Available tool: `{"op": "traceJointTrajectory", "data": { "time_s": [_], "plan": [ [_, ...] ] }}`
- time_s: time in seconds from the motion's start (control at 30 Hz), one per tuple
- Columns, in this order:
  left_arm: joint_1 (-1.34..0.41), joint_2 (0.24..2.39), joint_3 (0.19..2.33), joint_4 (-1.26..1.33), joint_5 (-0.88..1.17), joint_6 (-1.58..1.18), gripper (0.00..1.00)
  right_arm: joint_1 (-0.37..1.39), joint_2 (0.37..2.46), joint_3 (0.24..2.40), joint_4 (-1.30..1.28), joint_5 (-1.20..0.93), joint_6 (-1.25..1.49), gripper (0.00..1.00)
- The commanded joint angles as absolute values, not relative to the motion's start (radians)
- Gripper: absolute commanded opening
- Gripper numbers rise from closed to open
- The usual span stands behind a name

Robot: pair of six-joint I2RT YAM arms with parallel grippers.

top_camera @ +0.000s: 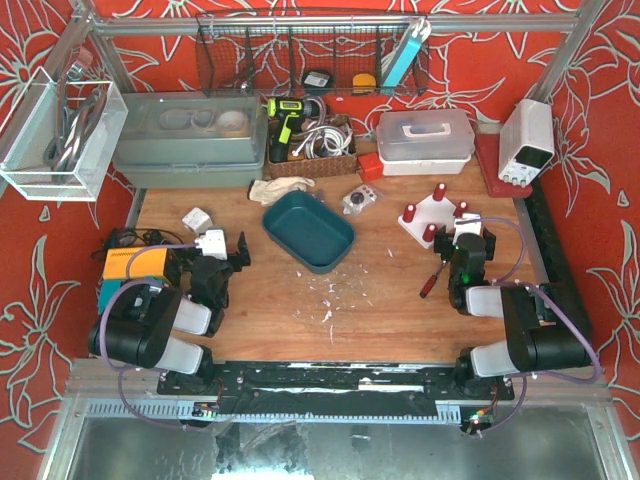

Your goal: Install the large spring

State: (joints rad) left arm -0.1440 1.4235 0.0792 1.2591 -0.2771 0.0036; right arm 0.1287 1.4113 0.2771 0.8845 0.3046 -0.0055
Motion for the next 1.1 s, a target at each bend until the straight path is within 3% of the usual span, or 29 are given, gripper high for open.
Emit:
{"op": "traceJointTrajectory", "data": {
  "time_s": [0.0, 1.07],
  "plan": [
    [-0.138, 1.424, 0.083, 1.319, -0.273, 0.014, 1.0, 0.13, 1.408, 0.268, 0.899, 0.305, 0.006, 0.99],
    [-0.135, 1.415, 0.089, 1.293, -0.265, 0.011, 1.0, 0.13, 1.405, 0.267, 0.898, 0.304, 0.006, 0.99]
  ]
}}
